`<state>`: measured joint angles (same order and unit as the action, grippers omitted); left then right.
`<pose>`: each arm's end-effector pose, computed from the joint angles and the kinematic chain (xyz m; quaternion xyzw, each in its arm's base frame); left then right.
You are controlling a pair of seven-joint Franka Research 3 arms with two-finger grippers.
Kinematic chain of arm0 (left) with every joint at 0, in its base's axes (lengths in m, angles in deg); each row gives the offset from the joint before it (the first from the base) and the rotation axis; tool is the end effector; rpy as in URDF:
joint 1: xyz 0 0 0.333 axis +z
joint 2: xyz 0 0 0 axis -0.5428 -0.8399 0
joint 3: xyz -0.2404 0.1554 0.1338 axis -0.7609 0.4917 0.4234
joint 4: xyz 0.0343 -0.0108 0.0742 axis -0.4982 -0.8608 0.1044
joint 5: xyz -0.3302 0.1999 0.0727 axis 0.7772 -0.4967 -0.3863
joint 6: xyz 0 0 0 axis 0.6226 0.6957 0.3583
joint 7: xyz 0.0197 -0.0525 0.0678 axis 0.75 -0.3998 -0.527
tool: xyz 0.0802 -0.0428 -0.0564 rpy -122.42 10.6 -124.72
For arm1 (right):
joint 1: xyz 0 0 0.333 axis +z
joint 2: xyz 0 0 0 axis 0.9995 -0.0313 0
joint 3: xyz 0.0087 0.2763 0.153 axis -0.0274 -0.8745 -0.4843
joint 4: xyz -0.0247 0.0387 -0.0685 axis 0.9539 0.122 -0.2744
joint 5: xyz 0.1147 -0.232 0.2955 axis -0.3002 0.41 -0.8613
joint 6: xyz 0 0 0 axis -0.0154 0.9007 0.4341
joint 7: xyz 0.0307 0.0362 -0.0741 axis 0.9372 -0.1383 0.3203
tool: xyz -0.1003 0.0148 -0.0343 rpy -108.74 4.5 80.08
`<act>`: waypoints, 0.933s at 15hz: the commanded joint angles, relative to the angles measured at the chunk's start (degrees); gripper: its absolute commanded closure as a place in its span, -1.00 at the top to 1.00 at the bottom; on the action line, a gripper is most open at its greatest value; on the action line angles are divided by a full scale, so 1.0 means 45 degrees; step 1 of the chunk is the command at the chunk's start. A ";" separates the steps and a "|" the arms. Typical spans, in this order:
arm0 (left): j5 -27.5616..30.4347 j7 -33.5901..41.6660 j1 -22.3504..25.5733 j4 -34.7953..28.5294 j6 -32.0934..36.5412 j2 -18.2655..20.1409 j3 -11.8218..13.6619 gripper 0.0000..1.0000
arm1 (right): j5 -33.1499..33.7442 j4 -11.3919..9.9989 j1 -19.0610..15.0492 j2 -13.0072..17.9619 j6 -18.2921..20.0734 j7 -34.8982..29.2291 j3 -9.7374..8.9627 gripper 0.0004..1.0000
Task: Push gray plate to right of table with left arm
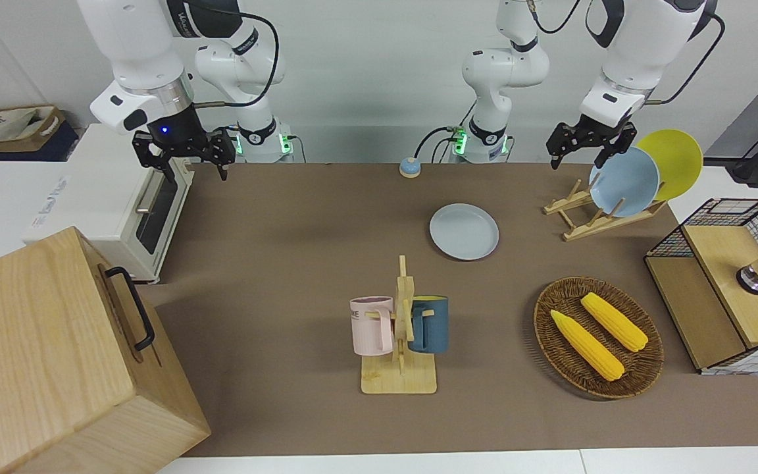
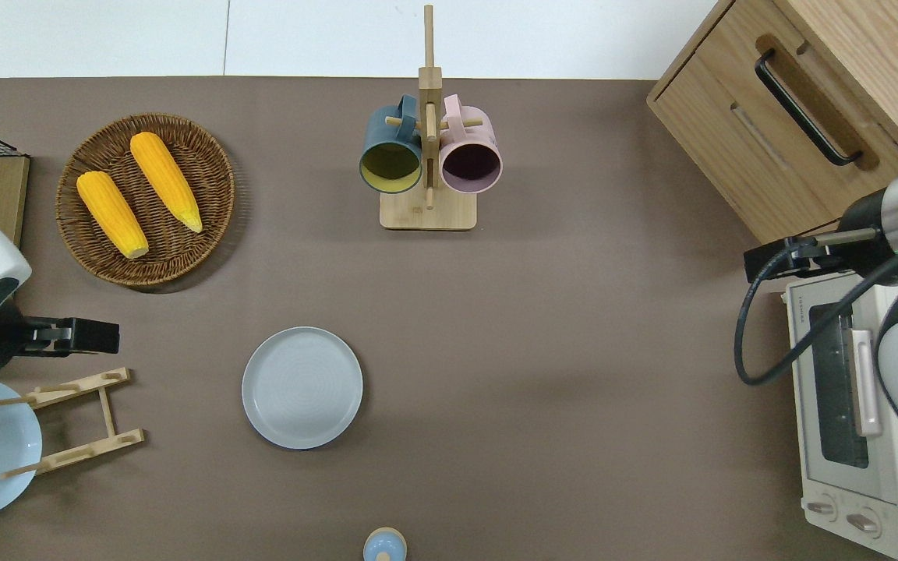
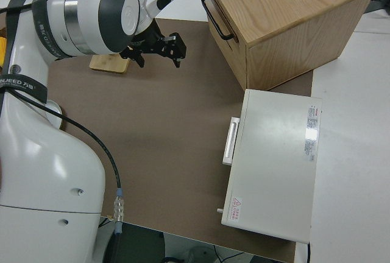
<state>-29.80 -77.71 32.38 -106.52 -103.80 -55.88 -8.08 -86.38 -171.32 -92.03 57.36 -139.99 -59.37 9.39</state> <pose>0.5069 -0.0174 0.5971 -0.9998 0.0159 0.0107 0.0061 0.5692 0.0429 0.6253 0.9994 0.0313 -0.0072 0.0151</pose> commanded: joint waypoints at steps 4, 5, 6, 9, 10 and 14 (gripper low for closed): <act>0.0021 0.0034 -0.0105 0.0065 0.0060 0.0094 -0.0065 0.99 | -0.0089 0.0017 -0.0010 0.0074 0.0132 -0.0040 0.0003 0.97; 0.0021 0.0034 -0.0105 0.0065 0.0079 0.0094 -0.0065 0.99 | -0.0089 0.0017 -0.0010 0.0074 0.0132 -0.0040 0.0003 0.97; 0.0021 0.0034 -0.0105 0.0065 0.0079 0.0094 -0.0065 0.99 | -0.0089 0.0017 -0.0010 0.0074 0.0132 -0.0040 0.0003 0.97; 0.0021 0.0014 -0.0105 0.0065 0.0118 0.0094 -0.0045 0.99 | -0.0089 0.0017 -0.0010 0.0074 0.0132 -0.0040 0.0003 0.97; 0.0021 0.0014 -0.0105 0.0046 0.0138 0.0114 -0.0045 0.99 | -0.0089 0.0017 -0.0010 0.0074 0.0132 -0.0040 0.0003 0.97; 0.0021 0.0014 -0.0105 -0.0032 0.0216 0.0153 -0.0065 0.99 | -0.0089 0.0017 -0.0010 0.0074 0.0132 -0.0040 0.0003 0.97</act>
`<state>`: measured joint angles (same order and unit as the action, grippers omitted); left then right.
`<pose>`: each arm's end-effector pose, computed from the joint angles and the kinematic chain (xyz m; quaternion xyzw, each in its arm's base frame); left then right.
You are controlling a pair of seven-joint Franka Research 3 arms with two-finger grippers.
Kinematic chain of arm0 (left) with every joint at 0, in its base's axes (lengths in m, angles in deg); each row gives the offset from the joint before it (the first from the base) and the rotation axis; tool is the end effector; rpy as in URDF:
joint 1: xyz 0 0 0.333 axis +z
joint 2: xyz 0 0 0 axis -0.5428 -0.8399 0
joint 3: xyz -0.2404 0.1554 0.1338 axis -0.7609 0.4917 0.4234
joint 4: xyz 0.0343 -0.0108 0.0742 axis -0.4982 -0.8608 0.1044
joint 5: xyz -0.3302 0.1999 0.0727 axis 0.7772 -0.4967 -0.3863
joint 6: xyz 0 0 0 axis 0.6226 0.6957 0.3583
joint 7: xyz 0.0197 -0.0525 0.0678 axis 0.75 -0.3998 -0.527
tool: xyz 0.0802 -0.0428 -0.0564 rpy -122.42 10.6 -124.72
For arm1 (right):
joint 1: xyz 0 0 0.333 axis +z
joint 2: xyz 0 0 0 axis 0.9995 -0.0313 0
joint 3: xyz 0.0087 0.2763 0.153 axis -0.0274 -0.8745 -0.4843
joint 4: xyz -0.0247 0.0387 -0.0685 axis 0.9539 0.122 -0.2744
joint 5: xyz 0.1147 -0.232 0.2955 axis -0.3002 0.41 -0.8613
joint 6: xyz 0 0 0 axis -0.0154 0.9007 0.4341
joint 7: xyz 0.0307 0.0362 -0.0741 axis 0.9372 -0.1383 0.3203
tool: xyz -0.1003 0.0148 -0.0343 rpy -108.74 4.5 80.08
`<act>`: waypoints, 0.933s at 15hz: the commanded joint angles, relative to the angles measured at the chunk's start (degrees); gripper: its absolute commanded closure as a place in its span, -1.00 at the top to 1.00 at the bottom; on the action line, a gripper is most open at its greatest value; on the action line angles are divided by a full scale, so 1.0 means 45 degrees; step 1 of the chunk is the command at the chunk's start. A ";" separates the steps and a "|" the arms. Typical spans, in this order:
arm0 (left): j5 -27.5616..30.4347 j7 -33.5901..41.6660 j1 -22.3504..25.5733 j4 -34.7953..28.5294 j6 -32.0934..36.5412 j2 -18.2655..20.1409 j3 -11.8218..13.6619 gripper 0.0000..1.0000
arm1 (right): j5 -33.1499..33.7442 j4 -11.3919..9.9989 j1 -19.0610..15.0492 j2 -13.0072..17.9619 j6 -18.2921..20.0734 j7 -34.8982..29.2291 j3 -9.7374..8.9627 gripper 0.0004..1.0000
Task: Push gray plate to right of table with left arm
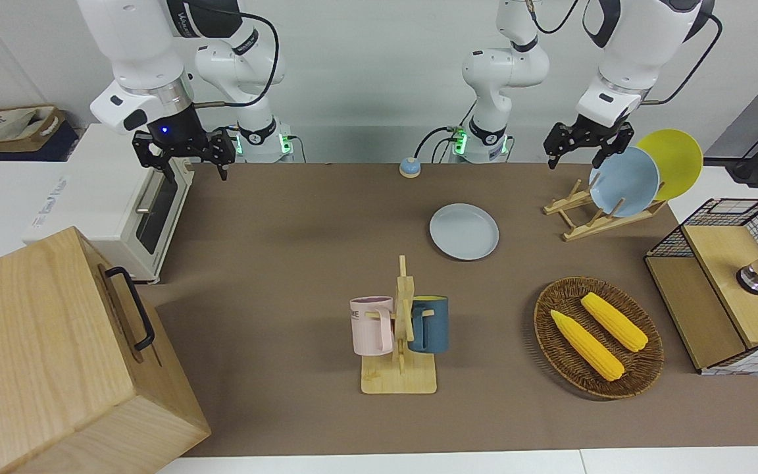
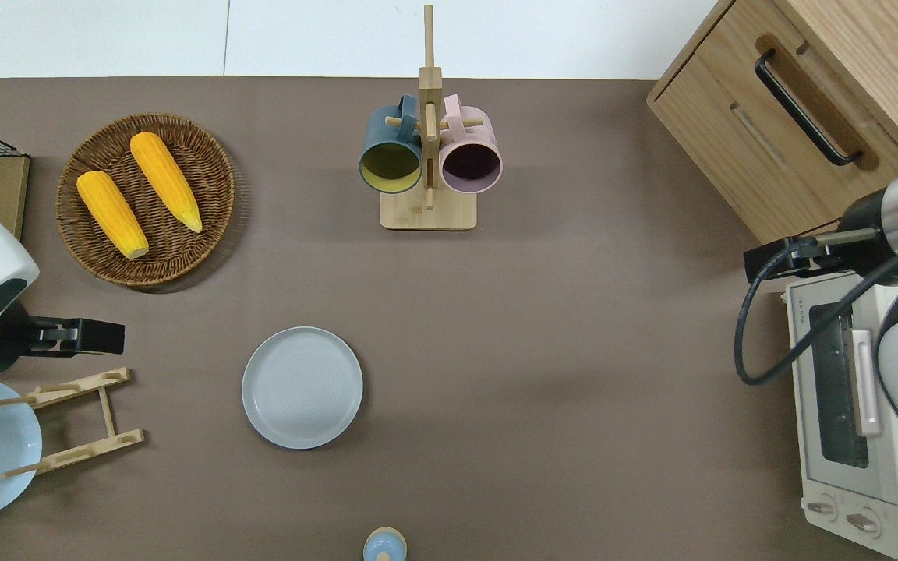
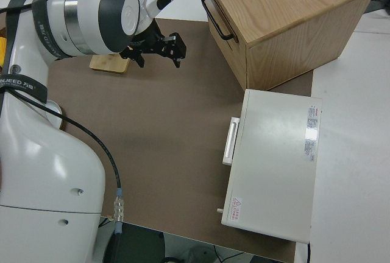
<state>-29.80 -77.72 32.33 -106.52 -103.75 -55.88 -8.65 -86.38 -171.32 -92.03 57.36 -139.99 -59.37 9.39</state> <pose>0.5066 -0.0232 0.5970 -0.9997 0.0212 0.0111 0.0069 0.5692 0.0429 0.6253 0.9994 0.0313 -0.0072 0.0151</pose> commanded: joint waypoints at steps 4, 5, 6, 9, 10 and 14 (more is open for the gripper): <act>0.0039 0.0014 -0.0133 -0.0169 0.0245 0.0250 0.0021 0.99 | -0.0089 0.0017 -0.0010 0.0074 0.0132 -0.0040 0.0003 0.97; 0.0039 0.0014 -0.0133 -0.0285 0.0245 0.0270 0.0021 0.99 | -0.0089 0.0017 -0.0010 0.0074 0.0132 -0.0040 0.0003 0.97; 0.0039 -0.0082 -0.0153 -0.0325 0.0245 0.0309 0.0002 0.99 | -0.0089 0.0017 -0.0010 0.0074 0.0132 -0.0040 0.0003 0.97; 0.0097 -0.0415 -0.0172 -0.0579 0.0186 0.0348 -0.0018 0.99 | -0.0089 0.0017 -0.0010 0.0074 0.0132 -0.0040 0.0003 0.97; 0.0175 -0.0435 -0.0172 -0.0618 0.0167 0.0348 -0.0018 0.99 | -0.0089 0.0017 -0.0010 0.0074 0.0132 -0.0040 0.0003 0.97; 0.0312 -0.0590 -0.0173 -0.1242 -0.0203 0.0464 -0.0154 0.99 | -0.0089 0.0017 -0.0010 0.0074 0.0132 -0.0041 0.0003 0.97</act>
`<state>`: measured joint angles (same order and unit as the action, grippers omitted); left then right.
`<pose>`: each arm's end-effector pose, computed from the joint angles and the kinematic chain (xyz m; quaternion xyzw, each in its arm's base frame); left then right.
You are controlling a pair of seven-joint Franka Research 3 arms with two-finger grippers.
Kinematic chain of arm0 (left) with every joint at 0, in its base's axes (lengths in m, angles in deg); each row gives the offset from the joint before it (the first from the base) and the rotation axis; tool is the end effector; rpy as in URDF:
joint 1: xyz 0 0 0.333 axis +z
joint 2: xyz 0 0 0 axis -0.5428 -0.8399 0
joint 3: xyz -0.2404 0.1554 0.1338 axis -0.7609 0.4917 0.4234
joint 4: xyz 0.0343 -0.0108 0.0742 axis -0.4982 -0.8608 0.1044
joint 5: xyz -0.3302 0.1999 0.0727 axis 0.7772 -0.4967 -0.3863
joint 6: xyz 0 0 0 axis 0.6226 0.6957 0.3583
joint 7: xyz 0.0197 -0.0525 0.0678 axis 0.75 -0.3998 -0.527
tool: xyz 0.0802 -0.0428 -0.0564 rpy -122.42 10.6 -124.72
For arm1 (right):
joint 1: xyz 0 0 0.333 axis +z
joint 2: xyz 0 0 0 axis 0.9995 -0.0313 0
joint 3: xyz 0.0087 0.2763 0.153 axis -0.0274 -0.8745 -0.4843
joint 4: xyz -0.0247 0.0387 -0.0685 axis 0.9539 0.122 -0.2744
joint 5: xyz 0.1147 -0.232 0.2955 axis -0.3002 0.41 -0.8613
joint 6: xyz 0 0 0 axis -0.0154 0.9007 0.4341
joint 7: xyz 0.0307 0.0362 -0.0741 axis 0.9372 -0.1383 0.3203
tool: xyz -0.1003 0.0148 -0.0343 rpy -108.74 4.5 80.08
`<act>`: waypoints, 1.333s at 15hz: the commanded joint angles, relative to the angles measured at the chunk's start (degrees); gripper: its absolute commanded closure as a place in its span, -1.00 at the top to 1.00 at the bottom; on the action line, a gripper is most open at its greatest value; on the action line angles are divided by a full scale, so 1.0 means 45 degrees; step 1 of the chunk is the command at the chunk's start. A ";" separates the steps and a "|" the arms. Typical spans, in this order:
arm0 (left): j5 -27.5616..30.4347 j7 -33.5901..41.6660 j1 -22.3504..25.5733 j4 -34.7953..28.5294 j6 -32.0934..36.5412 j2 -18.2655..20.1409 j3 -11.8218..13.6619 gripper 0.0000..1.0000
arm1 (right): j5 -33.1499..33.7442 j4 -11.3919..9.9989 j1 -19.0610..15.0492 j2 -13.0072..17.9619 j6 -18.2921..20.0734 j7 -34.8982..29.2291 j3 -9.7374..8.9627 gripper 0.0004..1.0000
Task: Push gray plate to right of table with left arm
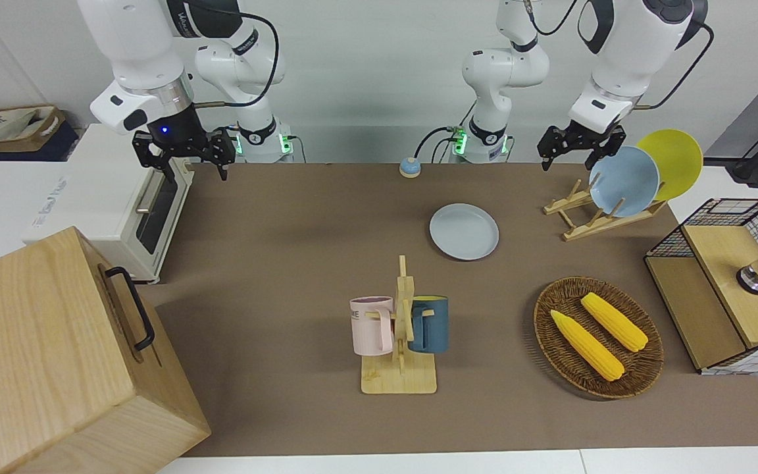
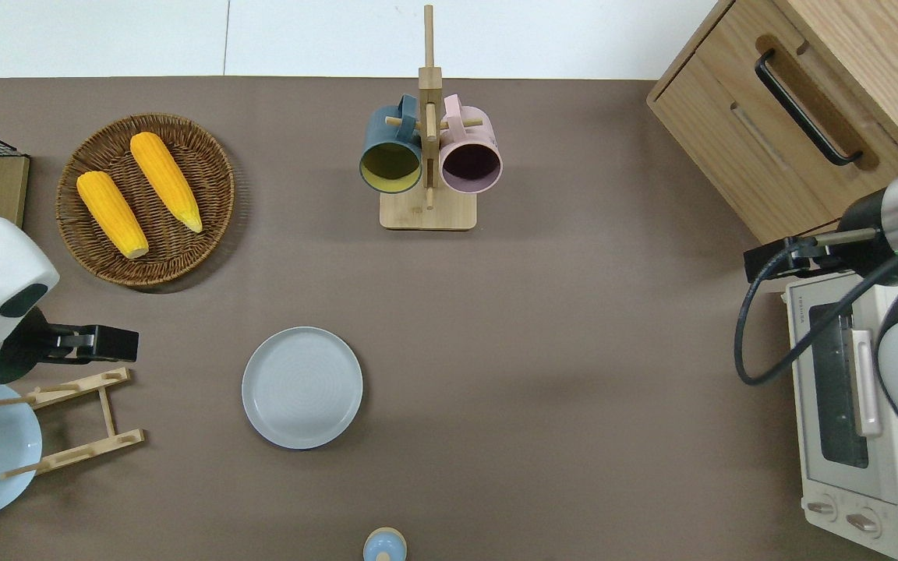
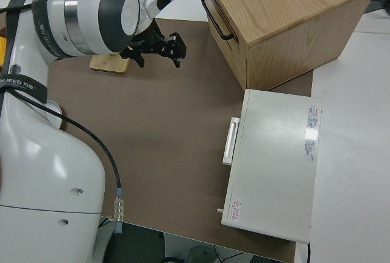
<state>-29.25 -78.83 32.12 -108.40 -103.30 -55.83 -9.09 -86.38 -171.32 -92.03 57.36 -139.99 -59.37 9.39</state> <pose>0.5029 -0.0299 0.5812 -0.9994 0.0167 0.0311 0.0037 0.5692 0.0429 0.6253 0.9994 0.0313 -0.0072 0.0151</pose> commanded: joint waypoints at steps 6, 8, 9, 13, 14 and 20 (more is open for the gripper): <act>0.0443 -0.0830 -0.0125 -0.2287 -0.1688 0.0650 -0.0369 0.99 | -0.0089 0.0017 -0.0010 0.0074 0.0132 -0.0040 0.0003 0.97; 0.0502 -0.0986 -0.0144 -0.3048 -0.2411 0.0903 -0.0409 0.99 | -0.0089 0.0017 -0.0010 0.0074 0.0132 -0.0040 0.0003 0.97; 0.0541 -0.0987 -0.0144 -0.3419 -0.2743 0.1059 -0.0409 0.99 | -0.0089 0.0017 -0.0010 0.0074 0.0132 -0.0040 0.0003 0.97; 0.0541 -0.0987 -0.0202 -0.4631 -0.3779 0.1450 -0.0526 0.99 | -0.0089 0.0017 -0.0010 0.0074 0.0132 -0.0040 0.0003 0.97; 0.0541 -0.1006 -0.0319 -0.4982 -0.4226 0.1490 -0.0565 0.99 | -0.0089 0.0017 -0.0010 0.0074 0.0132 -0.0040 0.0003 0.97; 0.0620 -0.1806 -0.0535 -0.6546 -0.6045 0.1646 -0.0604 0.99 | -0.0089 0.0017 -0.0010 0.0074 0.0132 -0.0040 0.0003 0.97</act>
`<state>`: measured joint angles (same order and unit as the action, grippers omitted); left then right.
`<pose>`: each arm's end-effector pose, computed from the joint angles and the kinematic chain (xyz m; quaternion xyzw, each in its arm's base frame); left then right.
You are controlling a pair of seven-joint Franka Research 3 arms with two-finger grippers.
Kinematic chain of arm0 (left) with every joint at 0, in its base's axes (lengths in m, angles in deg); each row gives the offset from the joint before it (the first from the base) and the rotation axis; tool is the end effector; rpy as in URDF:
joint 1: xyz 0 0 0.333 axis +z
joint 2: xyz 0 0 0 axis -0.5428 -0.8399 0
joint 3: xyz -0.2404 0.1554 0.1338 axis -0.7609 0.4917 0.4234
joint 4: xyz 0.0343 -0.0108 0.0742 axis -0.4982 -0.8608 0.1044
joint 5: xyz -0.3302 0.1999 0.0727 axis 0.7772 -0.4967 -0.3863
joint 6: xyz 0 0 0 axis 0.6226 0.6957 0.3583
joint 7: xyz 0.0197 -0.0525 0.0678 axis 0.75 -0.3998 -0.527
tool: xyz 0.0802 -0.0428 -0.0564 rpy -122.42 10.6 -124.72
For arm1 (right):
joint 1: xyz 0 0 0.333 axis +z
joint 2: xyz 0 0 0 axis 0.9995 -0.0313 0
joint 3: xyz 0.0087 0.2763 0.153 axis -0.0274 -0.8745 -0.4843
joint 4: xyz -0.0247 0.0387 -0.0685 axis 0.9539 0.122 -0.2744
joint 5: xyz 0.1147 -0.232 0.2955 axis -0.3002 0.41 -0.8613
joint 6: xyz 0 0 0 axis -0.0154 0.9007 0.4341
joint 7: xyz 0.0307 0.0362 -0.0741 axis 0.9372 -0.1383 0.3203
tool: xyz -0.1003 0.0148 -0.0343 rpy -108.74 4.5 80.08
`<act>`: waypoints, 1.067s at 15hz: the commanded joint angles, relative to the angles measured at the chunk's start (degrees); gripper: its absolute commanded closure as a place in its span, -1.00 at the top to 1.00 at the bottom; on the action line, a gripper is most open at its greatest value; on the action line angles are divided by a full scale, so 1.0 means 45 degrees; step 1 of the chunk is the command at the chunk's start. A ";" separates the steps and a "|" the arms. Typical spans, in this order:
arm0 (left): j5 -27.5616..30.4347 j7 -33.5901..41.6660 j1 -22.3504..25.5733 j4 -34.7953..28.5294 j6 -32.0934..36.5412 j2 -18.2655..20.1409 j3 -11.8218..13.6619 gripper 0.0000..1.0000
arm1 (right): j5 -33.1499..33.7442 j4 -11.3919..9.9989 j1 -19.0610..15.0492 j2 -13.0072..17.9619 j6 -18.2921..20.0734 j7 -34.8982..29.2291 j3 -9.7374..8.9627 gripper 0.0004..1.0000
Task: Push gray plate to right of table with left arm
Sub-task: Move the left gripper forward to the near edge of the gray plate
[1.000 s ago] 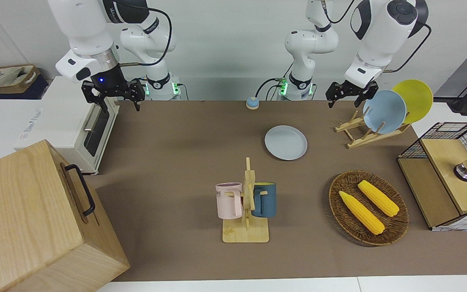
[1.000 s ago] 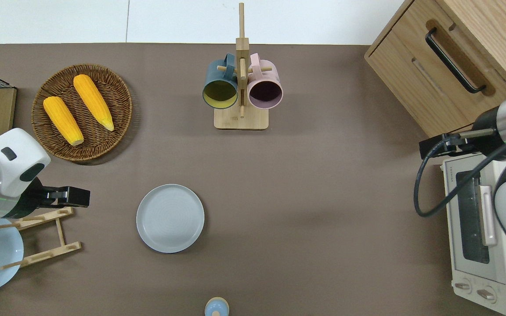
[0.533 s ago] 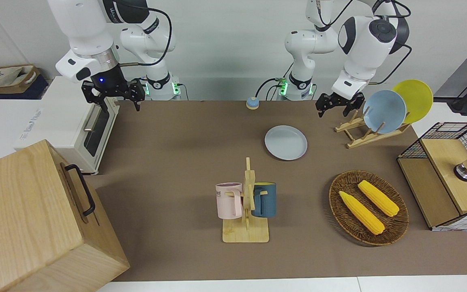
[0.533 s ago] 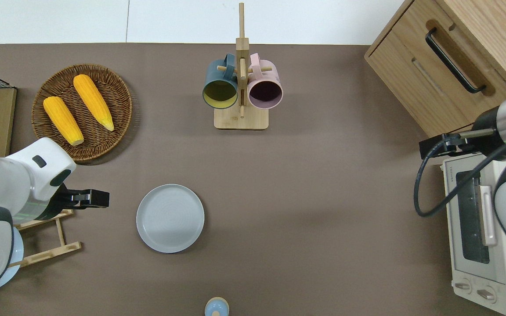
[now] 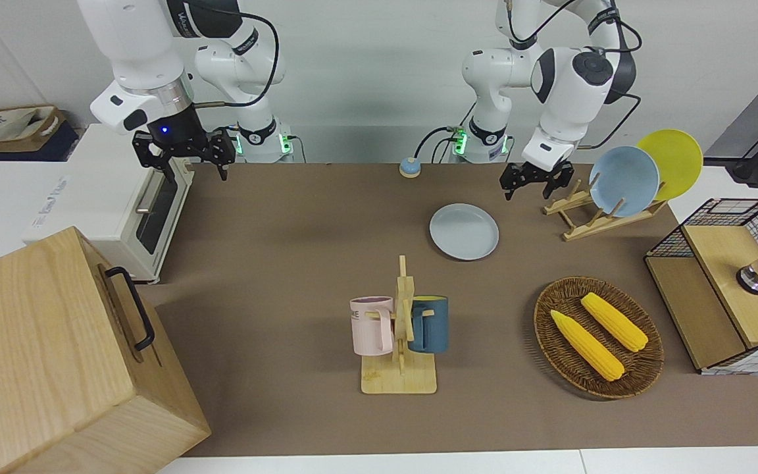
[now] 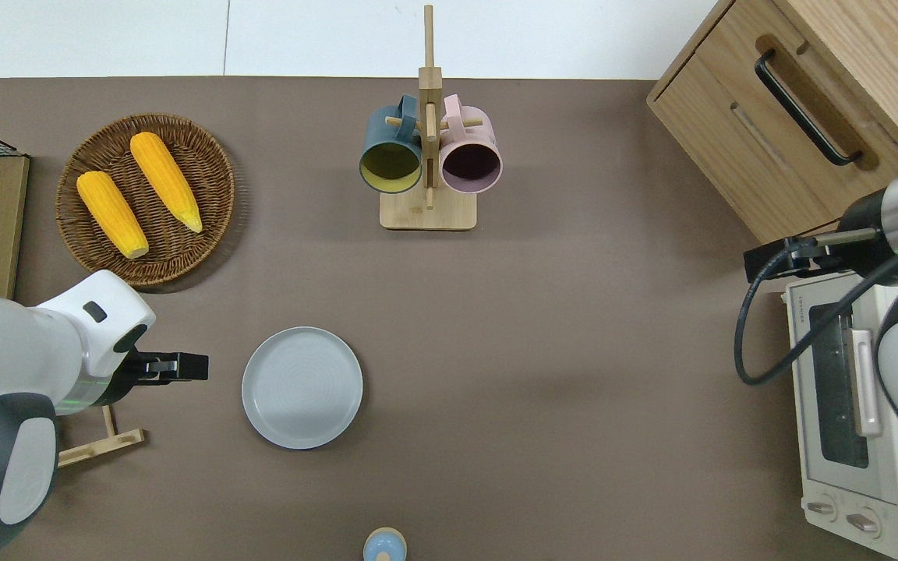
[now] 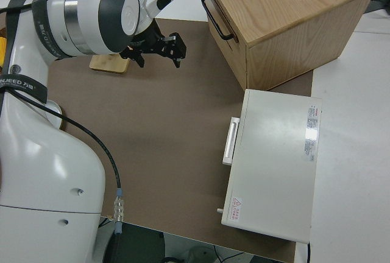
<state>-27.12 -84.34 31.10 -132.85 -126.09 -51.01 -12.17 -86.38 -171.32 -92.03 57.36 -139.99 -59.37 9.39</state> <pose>0.4674 -0.0638 0.4534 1.0000 0.0053 -0.0047 0.0053 0.5692 0.0429 0.6253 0.9994 0.0313 -0.0072 0.0151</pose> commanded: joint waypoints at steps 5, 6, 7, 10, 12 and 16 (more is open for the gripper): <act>0.0225 -0.0602 -0.0641 -0.2363 -0.2657 0.0555 0.0061 0.99 | -0.0089 0.0017 -0.0010 0.0074 0.0132 -0.0041 0.0003 0.97; 0.0303 -0.0603 -0.0661 -0.2694 -0.3106 0.0516 0.0061 0.99 | -0.0089 0.0017 -0.0010 0.0093 0.0132 -0.0040 0.0003 0.97; 0.0342 -0.0603 -0.0739 -0.3026 -0.3575 0.0497 0.0061 0.99 | -0.0089 0.0017 -0.0010 0.0074 0.0132 -0.0040 0.0003 0.97; 0.0343 -0.0603 -0.0778 -0.3420 -0.4281 0.0341 0.0061 0.99 | -0.0089 0.0017 -0.0010 0.0074 0.0132 -0.0040 0.0003 0.97; 0.0343 -0.0603 -0.0818 -0.3635 -0.4593 0.0166 0.0061 0.99 | -0.0089 0.0017 -0.0010 0.0074 0.0132 -0.0040 0.0003 0.97; 0.0362 -0.0622 -0.0837 -0.4064 -0.5530 -0.0341 0.0061 0.99 | -0.0089 0.0017 -0.0010 0.0074 0.0132 -0.0040 0.0003 0.97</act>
<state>-26.15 -86.48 28.44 -148.82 -146.78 -51.16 -12.36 -86.38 -171.32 -92.03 57.36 -139.99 -59.37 9.39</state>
